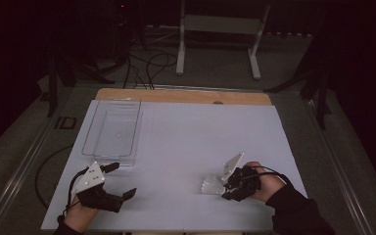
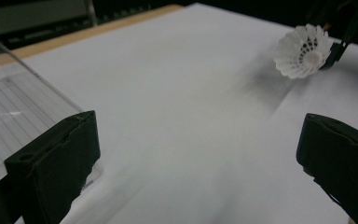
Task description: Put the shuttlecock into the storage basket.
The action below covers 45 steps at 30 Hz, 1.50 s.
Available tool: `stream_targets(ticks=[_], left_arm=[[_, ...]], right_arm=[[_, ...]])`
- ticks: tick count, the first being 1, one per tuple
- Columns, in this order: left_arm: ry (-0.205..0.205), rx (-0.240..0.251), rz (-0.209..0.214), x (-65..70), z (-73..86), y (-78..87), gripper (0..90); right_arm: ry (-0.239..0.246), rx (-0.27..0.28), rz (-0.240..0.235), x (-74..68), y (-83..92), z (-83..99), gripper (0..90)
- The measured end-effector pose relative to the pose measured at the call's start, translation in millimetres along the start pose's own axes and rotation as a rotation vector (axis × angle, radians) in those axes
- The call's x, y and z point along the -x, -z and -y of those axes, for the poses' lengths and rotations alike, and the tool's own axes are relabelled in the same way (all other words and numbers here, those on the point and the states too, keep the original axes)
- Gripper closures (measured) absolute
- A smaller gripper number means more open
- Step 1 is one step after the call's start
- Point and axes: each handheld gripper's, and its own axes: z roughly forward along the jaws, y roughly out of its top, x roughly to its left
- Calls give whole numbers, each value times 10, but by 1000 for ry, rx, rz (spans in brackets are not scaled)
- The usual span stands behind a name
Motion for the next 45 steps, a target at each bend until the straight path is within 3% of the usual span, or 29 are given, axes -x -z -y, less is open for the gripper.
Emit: stream_targets(ticks=[5, 9, 14, 24, 29, 41, 45], left_arm=[[9, -71, 56, -22, -196, -60, 2], [11, -86, 46, -51, -331, -82, 2], [-27, -117, 29, -70, -496, -103, 2], [-39, -206, 71, -69, -789, -252, 2], [-21, -240, 87, -58, -915, -340, 2], [-83, -336, 103, 49, -1146, -548, 2], [-87, -369, 105, 77, -1189, -629, 2]], right_arm=[[15, -1, 1, -7, 3, 9, 657], [16, -5, 7, -12, 0, 16, 657], [19, -8, 9, -17, 4, 18, 657], [28, -12, 0, -28, -17, 8, 657], [24, -15, -2, -38, -25, -6, 657], [31, -19, -8, -44, -46, -31, 657], [38, -17, -10, -50, -50, -45, 657]])
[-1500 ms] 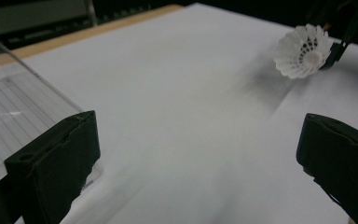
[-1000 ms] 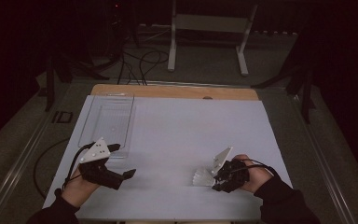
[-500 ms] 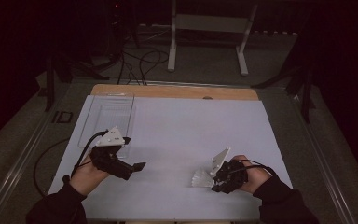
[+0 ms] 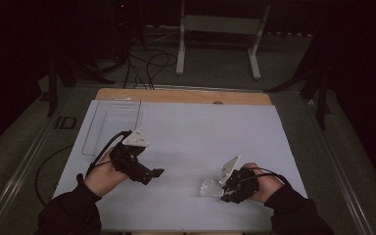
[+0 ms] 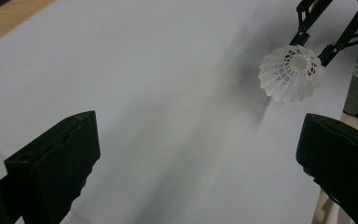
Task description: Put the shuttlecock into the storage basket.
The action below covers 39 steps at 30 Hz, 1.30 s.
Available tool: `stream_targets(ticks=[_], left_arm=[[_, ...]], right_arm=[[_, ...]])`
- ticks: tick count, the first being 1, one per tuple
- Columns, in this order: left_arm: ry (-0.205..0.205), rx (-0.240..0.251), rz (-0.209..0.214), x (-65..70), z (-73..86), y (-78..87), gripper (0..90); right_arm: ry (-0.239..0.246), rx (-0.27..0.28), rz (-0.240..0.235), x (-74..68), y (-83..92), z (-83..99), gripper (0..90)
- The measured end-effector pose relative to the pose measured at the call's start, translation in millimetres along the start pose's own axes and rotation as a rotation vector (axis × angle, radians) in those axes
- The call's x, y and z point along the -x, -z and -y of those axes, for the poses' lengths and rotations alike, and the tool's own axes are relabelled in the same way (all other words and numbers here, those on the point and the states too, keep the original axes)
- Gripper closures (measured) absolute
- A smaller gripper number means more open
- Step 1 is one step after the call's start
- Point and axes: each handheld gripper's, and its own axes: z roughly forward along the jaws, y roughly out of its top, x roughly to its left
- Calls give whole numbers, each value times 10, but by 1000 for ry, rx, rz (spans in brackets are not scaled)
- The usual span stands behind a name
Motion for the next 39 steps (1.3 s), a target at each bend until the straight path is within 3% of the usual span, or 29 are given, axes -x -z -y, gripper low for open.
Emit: stream_targets(ticks=[7, 11, 19, 30, 34, 39], left_arm=[[-37, -48, -3, 51, -135, -111, 17], [-67, -81, 44, 108, -241, -209, 17], [-54, -113, 106, 176, -341, -386, 15], [-90, -126, 150, 250, -413, -574, 16], [-107, -159, 163, 279, -428, -654, 17], [-94, -191, 198, 302, -451, -739, 31]], right_arm=[[10, -4, 4, 1, -11, -17, 657], [14, -5, -1, -10, -15, -30, 657], [22, -2, -2, -35, 1, -56, 657], [50, 20, 16, -52, 36, -78, 657], [72, 26, 21, -63, 36, -82, 657], [80, 35, 20, -73, 35, -94, 657]])
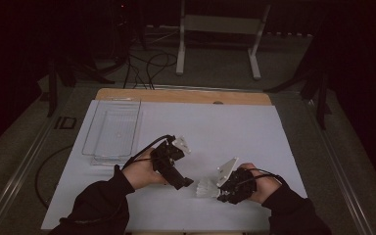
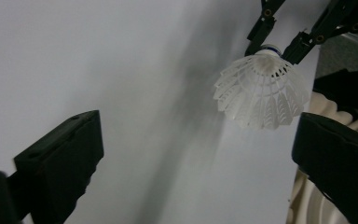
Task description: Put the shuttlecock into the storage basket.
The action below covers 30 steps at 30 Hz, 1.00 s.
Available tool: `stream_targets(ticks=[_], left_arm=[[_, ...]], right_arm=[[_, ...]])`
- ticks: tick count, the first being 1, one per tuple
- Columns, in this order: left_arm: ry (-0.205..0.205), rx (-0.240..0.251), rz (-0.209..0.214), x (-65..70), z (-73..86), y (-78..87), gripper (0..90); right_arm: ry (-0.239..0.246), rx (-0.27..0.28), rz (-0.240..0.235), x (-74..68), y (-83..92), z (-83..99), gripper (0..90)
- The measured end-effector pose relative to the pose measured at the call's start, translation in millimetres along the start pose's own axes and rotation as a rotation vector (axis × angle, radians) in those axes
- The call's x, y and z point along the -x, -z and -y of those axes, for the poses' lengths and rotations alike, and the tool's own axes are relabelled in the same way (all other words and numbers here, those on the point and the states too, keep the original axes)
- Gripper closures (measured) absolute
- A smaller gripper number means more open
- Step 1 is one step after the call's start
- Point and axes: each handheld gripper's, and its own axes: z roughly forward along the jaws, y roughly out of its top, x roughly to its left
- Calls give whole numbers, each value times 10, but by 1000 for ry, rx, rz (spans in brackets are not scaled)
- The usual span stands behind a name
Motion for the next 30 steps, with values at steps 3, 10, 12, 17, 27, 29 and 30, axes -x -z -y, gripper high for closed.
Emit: stream_targets(ticks=[3, 10, 12, 17, 27, 29, 30], left_arm=[[-3, -7, 9, -11, -28, -48, 41], [-7, -40, 21, -8, -80, -147, 42], [-15, -34, 36, -14, -85, -175, 65], [-19, -45, 65, -13, -108, -248, 156], [-27, -63, 106, -22, -129, -371, 365], [-20, -59, 116, -22, -134, -388, 393], [-23, -62, 123, -26, -137, -397, 397]], right_arm=[[2, 2, -2, -13, -5, -12, 657], [5, 11, 5, -30, 18, -29, 657], [12, 13, 4, -31, 20, -28, 657], [11, 21, 9, -37, 28, -27, 657], [20, 29, 12, -48, 51, -33, 656], [23, 30, 12, -51, 53, -37, 657], [23, 32, 12, -56, 53, -41, 656]])
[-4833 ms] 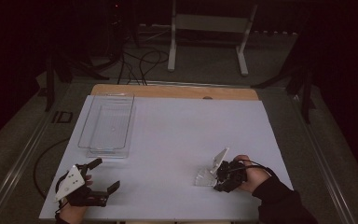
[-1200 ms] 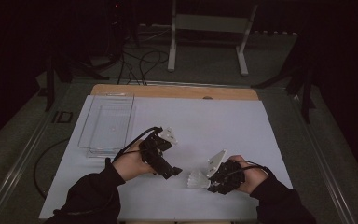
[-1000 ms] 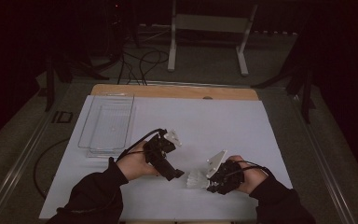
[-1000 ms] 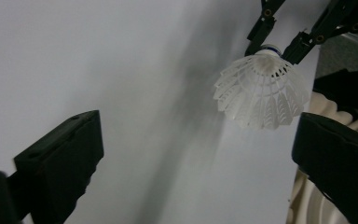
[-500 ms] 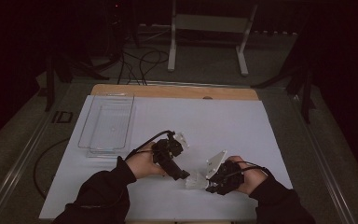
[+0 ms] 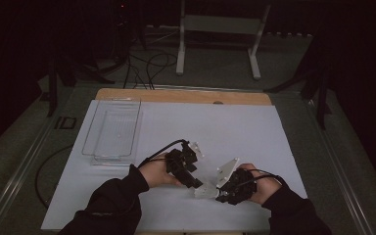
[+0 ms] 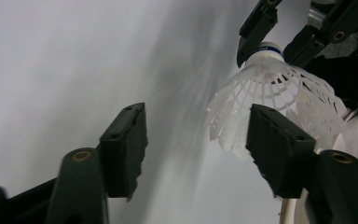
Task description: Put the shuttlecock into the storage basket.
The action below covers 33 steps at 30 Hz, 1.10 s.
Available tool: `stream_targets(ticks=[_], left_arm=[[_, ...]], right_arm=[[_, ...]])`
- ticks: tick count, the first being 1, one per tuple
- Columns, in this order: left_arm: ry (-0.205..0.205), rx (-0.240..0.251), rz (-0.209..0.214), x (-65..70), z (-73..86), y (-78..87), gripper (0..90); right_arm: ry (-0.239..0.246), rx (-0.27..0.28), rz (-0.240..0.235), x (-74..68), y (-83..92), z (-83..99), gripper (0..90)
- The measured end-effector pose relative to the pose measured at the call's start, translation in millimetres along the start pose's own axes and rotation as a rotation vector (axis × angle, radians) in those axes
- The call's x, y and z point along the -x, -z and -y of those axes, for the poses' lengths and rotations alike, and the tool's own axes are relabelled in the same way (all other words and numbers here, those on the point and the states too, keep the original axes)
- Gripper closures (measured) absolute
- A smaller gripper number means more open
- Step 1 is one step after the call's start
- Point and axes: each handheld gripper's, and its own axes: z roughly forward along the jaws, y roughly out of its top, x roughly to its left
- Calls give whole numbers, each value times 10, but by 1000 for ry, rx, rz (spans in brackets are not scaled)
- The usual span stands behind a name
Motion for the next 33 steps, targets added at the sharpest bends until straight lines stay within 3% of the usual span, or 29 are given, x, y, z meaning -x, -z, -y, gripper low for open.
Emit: stream_targets(ticks=[6, 18, 33], left_arm=[[-30, -13, 30, 6, -16, -38, 496], [-51, -62, 85, 37, -48, -109, 634], [-76, -69, 137, 47, -86, -126, 836]], right_arm=[[12, 3, -1, -20, 1, -23, 656], [36, 19, -4, -49, 3, -73, 656], [38, 34, 3, -44, 12, -96, 655]])
